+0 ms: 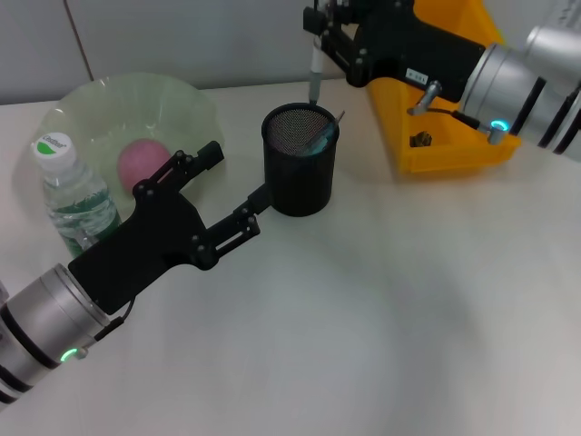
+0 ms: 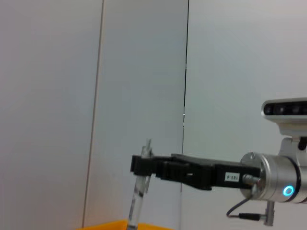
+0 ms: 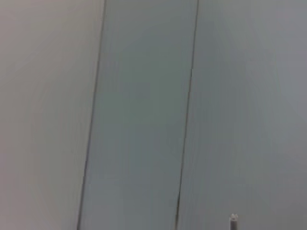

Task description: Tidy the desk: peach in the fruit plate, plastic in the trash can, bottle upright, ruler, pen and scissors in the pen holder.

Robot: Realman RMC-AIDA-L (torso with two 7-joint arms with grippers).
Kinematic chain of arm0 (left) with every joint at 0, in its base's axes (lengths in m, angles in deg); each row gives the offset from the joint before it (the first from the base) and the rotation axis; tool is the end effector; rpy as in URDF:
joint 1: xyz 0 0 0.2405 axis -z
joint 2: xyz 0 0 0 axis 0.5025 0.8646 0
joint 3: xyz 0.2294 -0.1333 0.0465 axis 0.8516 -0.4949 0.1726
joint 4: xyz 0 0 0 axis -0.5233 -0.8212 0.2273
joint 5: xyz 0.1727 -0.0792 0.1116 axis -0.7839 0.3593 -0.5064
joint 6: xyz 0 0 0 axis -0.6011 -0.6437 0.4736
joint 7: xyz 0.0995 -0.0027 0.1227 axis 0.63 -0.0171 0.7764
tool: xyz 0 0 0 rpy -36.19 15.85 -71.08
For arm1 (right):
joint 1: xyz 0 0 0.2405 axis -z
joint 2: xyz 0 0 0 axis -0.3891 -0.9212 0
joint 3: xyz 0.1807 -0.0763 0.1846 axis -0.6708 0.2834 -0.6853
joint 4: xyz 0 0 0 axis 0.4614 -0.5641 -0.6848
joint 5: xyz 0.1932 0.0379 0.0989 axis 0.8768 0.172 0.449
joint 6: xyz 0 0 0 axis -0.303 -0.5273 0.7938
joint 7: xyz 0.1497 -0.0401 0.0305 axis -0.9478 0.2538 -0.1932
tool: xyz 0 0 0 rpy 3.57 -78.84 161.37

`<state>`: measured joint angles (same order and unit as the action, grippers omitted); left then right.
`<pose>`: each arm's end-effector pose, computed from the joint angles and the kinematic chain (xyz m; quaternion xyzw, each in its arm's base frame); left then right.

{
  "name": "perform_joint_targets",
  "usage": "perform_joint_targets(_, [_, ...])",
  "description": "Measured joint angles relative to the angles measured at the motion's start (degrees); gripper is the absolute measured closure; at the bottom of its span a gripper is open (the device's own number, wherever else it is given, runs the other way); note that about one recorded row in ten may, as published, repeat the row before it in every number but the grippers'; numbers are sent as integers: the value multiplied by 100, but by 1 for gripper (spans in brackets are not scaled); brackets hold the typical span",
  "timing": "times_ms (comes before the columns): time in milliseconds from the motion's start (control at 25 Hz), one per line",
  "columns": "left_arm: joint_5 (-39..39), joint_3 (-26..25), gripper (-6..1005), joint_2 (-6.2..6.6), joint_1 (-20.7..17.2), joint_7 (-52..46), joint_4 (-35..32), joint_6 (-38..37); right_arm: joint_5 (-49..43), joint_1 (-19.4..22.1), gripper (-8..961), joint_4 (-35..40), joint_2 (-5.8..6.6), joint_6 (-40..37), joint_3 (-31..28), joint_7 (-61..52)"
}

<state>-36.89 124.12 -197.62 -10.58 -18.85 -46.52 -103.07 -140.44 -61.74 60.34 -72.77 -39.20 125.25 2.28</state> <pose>-0.2399 0.3066 -0.0801 -0.8496 -0.1139 -0.4359 0.2742 0.1909 0.4352 -0.0192 -0.8719 0.0585 0.3579 0.3290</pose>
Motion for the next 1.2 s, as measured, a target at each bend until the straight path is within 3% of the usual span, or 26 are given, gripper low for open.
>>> perform_joint_targets(360, [-13,28,189,5,2,-12,4,-29,100,-249,746,-542,-10,163,0,491])
perform_joint_targets(920, [-13,44,189,-3,-55,-17,18,-71,159,-241,707,-731,-11,192,75,490])
perform_joint_targets(1200, [-12,28,189,-4,-60,-18,45,-127,130,-83,555,-393,16,-44,62,-161])
